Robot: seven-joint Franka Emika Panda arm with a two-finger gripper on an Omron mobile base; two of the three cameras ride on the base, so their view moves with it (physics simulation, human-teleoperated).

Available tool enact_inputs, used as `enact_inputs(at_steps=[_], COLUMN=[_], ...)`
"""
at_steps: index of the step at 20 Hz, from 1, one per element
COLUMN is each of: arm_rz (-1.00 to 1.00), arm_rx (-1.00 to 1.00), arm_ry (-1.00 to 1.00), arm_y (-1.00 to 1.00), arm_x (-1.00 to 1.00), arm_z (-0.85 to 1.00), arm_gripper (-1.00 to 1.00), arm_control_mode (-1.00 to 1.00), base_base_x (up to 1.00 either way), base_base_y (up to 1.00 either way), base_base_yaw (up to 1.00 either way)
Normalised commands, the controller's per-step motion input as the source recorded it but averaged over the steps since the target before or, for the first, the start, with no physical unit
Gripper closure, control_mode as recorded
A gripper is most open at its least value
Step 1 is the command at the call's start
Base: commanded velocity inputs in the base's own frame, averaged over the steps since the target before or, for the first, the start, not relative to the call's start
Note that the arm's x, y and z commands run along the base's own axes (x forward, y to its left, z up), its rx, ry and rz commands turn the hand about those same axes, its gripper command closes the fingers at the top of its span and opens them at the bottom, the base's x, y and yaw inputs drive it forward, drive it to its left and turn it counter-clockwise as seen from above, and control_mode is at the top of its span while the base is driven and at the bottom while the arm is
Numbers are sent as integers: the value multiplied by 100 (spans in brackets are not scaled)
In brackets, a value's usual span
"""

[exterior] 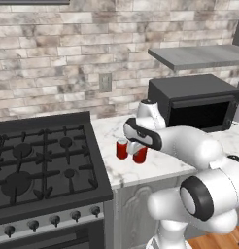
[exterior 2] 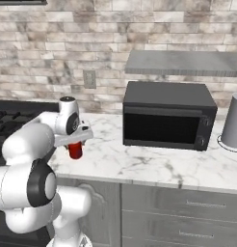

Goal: Four empty soda cans are scattered around the kitchen. Gather all the cans and cluster them next to the stove for recycling.

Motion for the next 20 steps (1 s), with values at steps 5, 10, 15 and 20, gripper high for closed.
enact_inputs(at_steps=[5, 10, 15, 20], arm_rz=[0, 0, 0, 0], arm_rx=[0, 0, -3, -4], arm_ry=[3, 1, 1, 0], arm_y=[-19, -16, -11, -3], arm_x=[34, 32, 28, 33], arm_z=[-10, -13, -18, -20], arm_gripper=[100, 100, 100, 100], arm_control_mode=[-100, -100, -100, -100], base_base_x=[0, 0, 0, 0], base_base_y=[0, 0, 0, 0], base_base_yaw=[0, 0, 0, 0])
